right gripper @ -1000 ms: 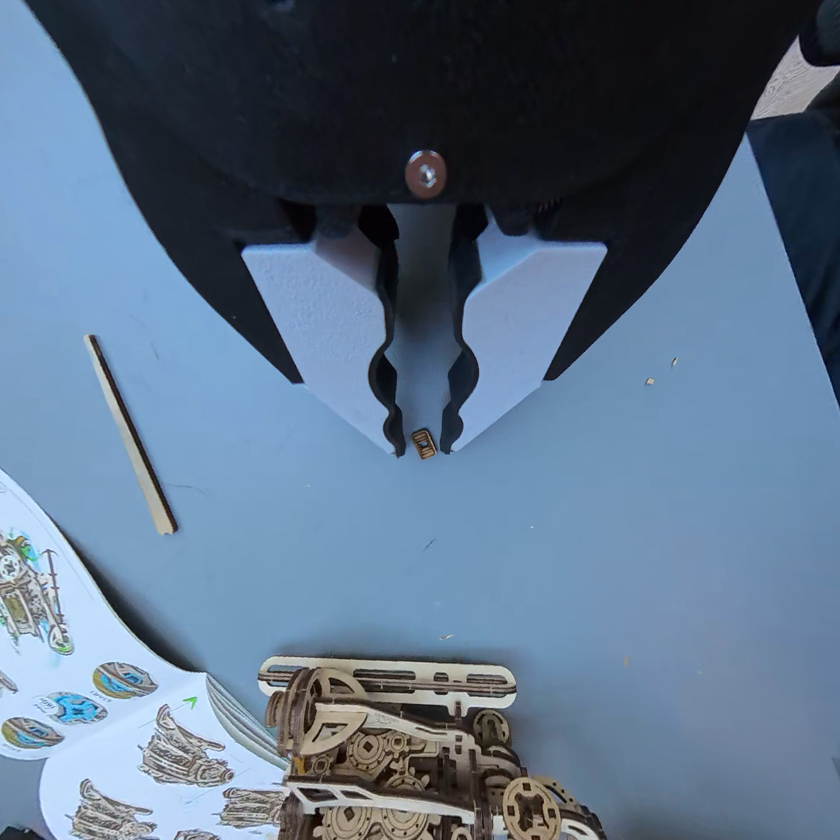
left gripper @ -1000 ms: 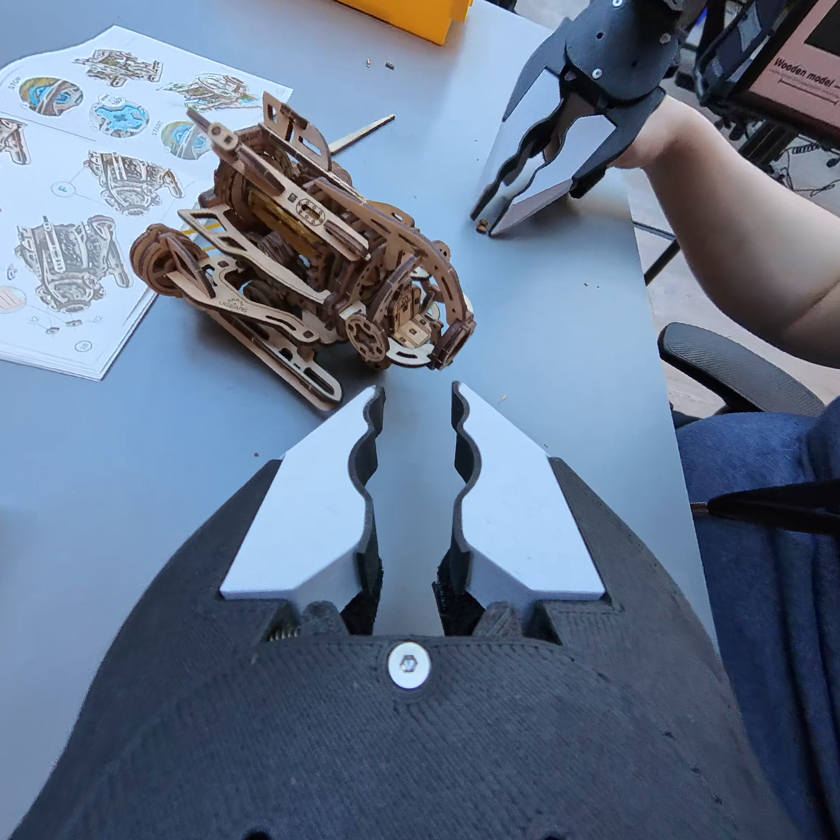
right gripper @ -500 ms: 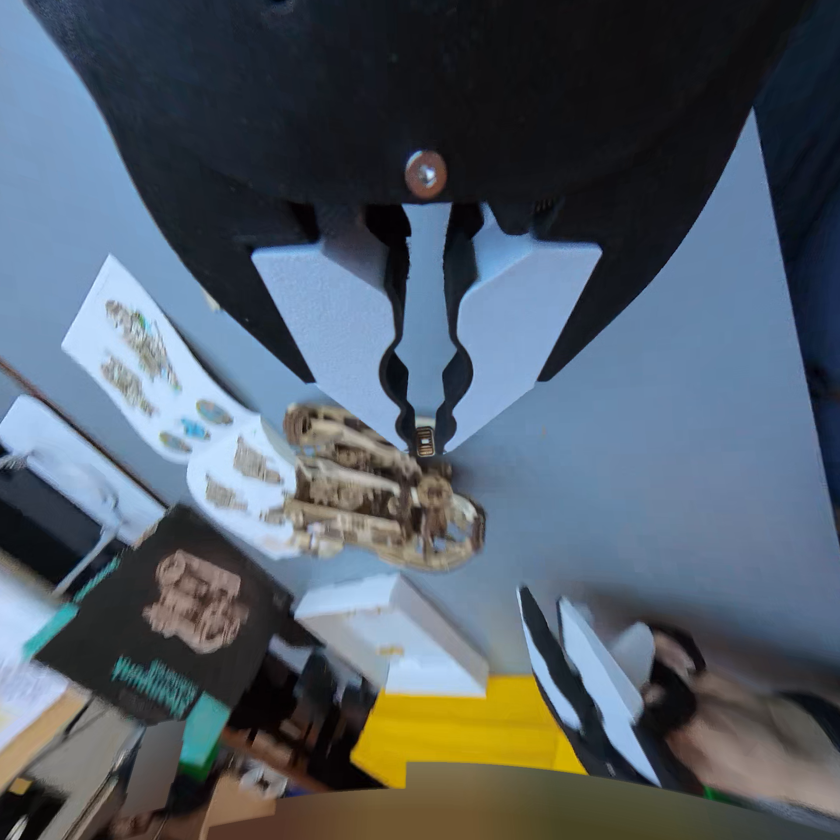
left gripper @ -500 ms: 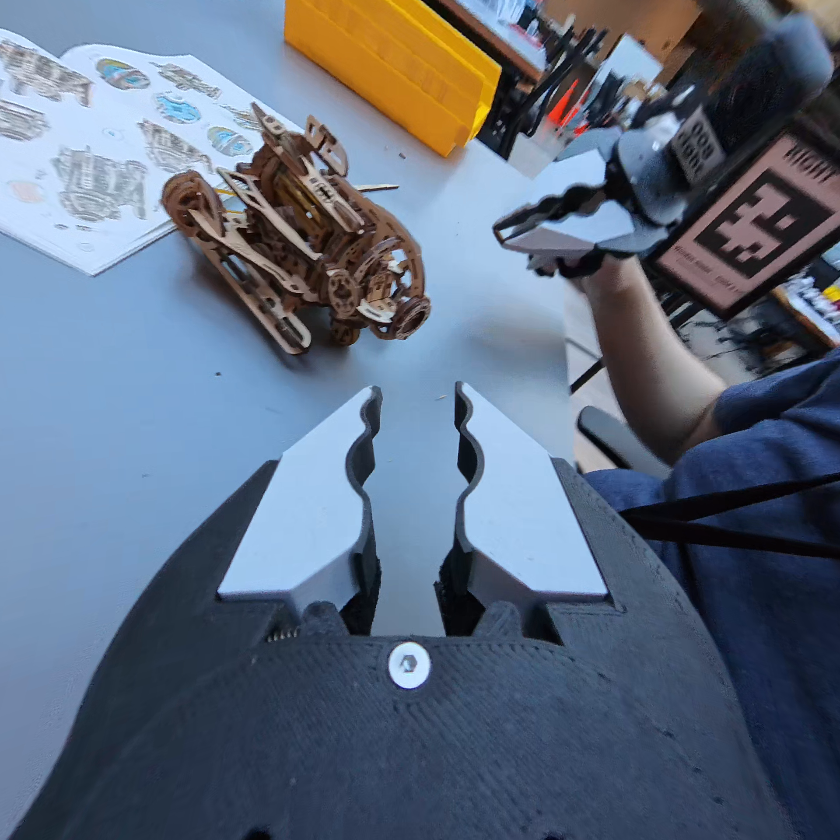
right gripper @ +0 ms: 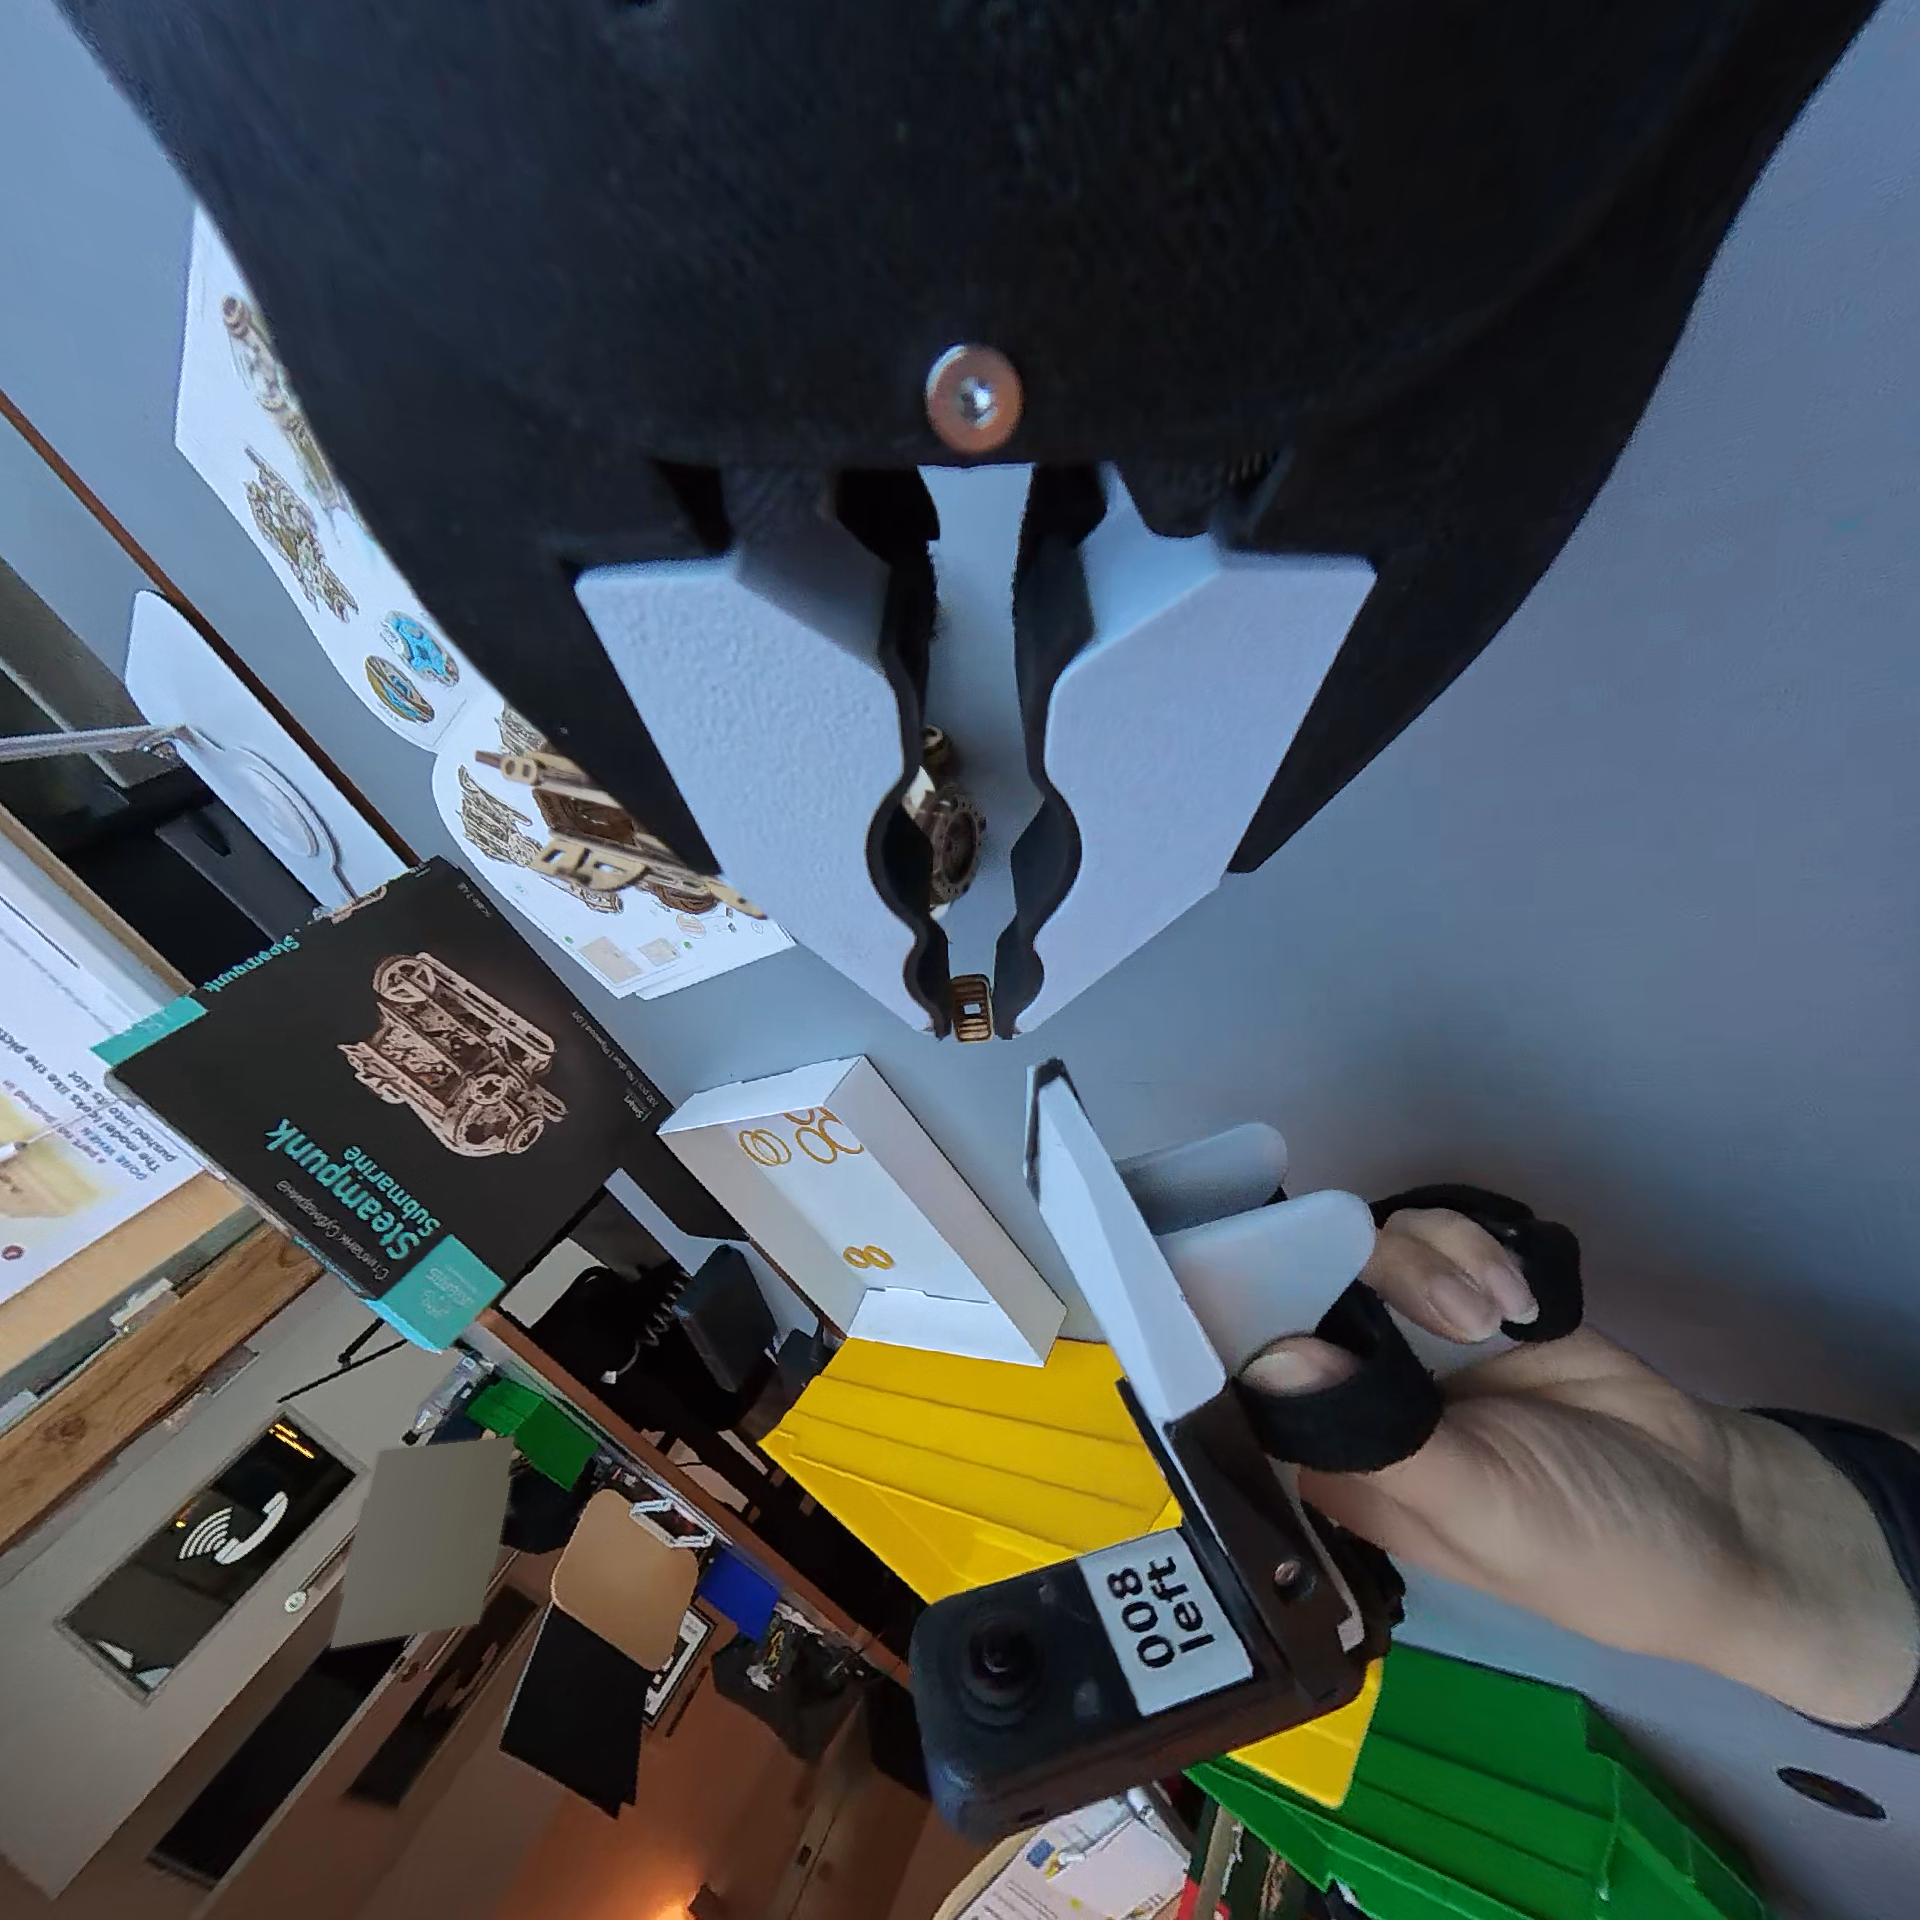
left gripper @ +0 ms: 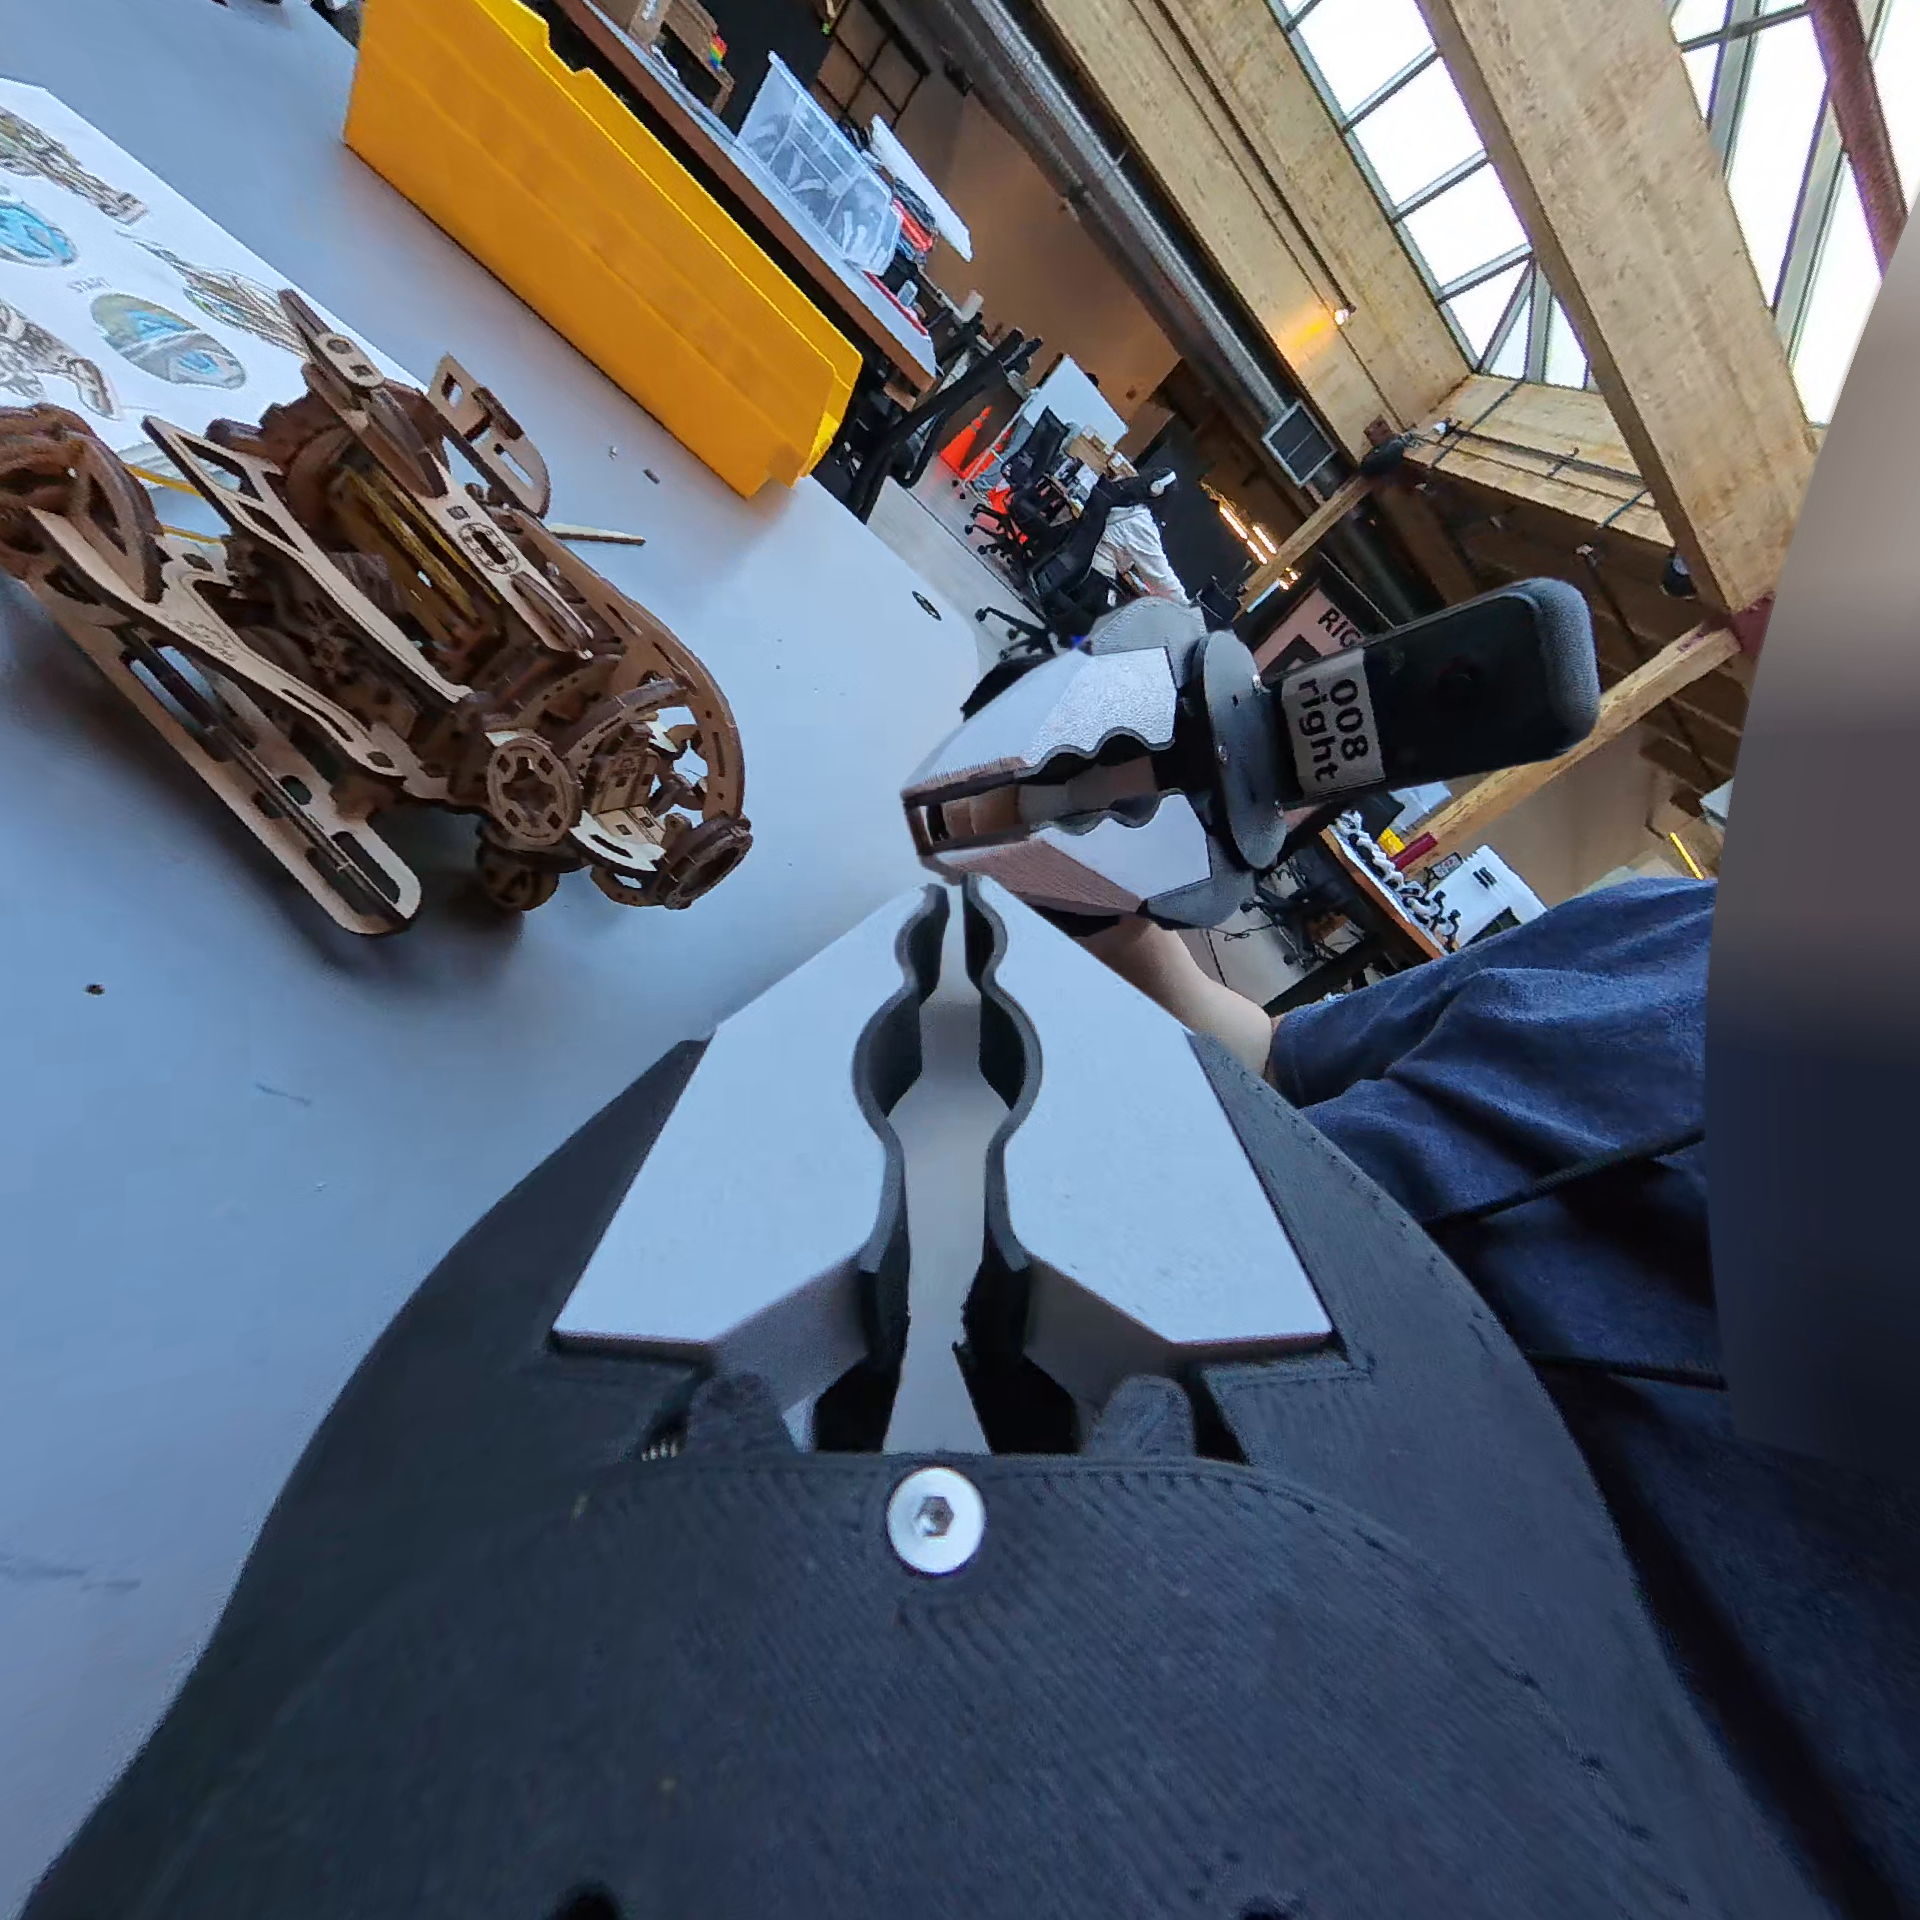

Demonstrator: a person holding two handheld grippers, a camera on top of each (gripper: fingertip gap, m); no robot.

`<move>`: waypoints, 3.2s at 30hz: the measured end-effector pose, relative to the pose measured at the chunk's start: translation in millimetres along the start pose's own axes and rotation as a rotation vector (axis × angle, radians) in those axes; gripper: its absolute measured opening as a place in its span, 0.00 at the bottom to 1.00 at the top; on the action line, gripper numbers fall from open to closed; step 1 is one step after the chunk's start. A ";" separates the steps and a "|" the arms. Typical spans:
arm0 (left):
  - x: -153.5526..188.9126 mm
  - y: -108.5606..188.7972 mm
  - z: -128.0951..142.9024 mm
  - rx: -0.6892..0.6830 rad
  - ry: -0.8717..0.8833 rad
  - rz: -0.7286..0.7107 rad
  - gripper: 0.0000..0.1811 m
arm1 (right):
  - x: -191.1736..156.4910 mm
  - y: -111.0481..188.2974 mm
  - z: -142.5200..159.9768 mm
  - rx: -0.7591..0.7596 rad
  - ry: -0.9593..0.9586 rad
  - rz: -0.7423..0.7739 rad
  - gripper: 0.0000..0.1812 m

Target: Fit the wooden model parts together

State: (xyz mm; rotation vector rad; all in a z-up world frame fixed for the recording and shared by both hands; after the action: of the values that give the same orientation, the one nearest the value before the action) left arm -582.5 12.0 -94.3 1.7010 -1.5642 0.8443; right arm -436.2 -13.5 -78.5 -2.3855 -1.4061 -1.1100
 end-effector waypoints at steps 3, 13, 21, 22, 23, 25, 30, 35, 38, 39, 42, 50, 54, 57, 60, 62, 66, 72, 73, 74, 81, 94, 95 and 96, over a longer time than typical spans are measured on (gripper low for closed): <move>-0.5 6.0 -3.1 0.008 -0.015 -0.050 0.04 | -1.9 -5.5 -1.7 -0.022 0.049 0.002 0.04; -3.2 7.3 -9.1 -0.041 -0.018 -0.088 0.03 | -4.1 -12.4 -7.5 -0.024 0.101 -0.039 0.04; -8.0 2.3 -7.7 -0.129 0.005 -0.072 0.01 | -11.2 -13.3 -4.3 -0.032 0.154 -0.064 0.04; -8.6 2.4 -7.3 -0.139 0.002 -0.074 0.01 | -12.3 -13.5 -3.8 -0.032 0.161 -0.066 0.04; -9.3 2.6 -6.8 -0.143 0.000 -0.075 0.01 | -13.2 -14.0 -3.2 -0.033 0.166 -0.068 0.04; -11.2 2.9 -5.4 -0.148 -0.006 -0.076 0.01 | -15.0 -15.0 -2.2 -0.035 0.169 -0.084 0.04; -14.4 4.9 -2.9 -0.168 -0.023 -0.062 0.00 | -17.8 -16.6 -2.3 -0.037 0.205 -0.103 0.04; -14.9 7.0 -4.0 -0.153 -0.059 -0.052 0.00 | -15.8 -19.3 -3.4 -0.024 0.181 -0.107 0.04; -14.0 7.9 -4.1 -0.132 -0.080 -0.034 0.00 | -14.1 -19.6 -5.5 0.001 0.166 -0.103 0.05; -14.2 8.4 -4.4 -0.130 -0.088 -0.033 0.00 | -13.4 -20.1 -5.5 0.003 0.164 -0.102 0.06; -15.2 9.8 -5.7 -0.120 -0.101 -0.030 0.00 | -10.8 -22.1 -4.4 0.006 0.149 -0.104 0.06; -20.4 12.7 -8.1 -0.067 -0.065 0.010 0.00 | -6.7 -22.2 -1.4 0.033 0.077 -0.103 0.08; -20.3 12.9 -9.2 -0.056 -0.077 0.009 0.00 | -1.9 -19.0 0.1 0.044 0.057 -0.087 0.08; -18.9 13.2 -9.2 -0.047 -0.079 0.029 0.00 | 1.1 -17.9 2.4 0.054 0.017 -0.113 0.07; -17.3 13.8 -9.7 -0.036 -0.103 0.034 0.00 | 5.7 -16.4 5.2 0.109 -0.134 -0.179 0.06; -14.3 15.4 -10.8 -0.015 -0.150 0.035 0.00 | 9.6 -14.3 7.0 0.158 -0.284 -0.254 0.06; -6.1 17.9 -10.1 0.006 -0.315 -0.008 0.00 | 10.3 -10.3 6.7 0.164 -0.255 -0.275 0.10; -2.3 16.4 -9.1 0.006 -0.275 0.064 0.00 | 14.7 -17.7 9.5 0.146 -0.450 -0.401 0.09; -2.7 16.5 -8.8 0.002 -0.283 0.056 0.00 | 16.9 -17.7 10.3 0.165 -0.503 -0.419 0.09; -3.0 16.5 -8.3 -0.003 -0.289 0.048 0.00 | 19.4 -16.9 10.4 0.184 -0.541 -0.423 0.08; -5.0 14.3 -7.2 -0.010 -0.238 0.068 0.00 | 16.7 -14.7 3.8 0.187 -0.326 -0.372 0.08; -3.5 14.7 -5.9 -0.014 -0.304 0.041 0.00 | 25.6 -23.9 15.5 0.231 -0.712 -0.602 0.05; -3.2 14.4 -5.8 -0.016 -0.306 0.043 0.00 | 26.5 -24.1 16.0 0.234 -0.731 -0.604 0.04; -2.9 14.3 -5.6 -0.018 -0.308 0.044 0.00 | 27.3 -24.5 17.1 0.232 -0.745 -0.599 0.05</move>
State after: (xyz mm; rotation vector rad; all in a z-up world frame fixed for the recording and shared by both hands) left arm -597.1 17.5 -92.8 1.8565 -1.8105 0.6073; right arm -439.5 26.8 -78.0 -2.3484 -2.4228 -0.0415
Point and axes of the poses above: each gripper's, where its closed fingertips meet, y back along the fingers, z out of its underside, x = y × z across the jaws, the point moved 8 cm from there along y, back along the fingers, and after that the axes turned 14 degrees about y, right-handed, at the moved point
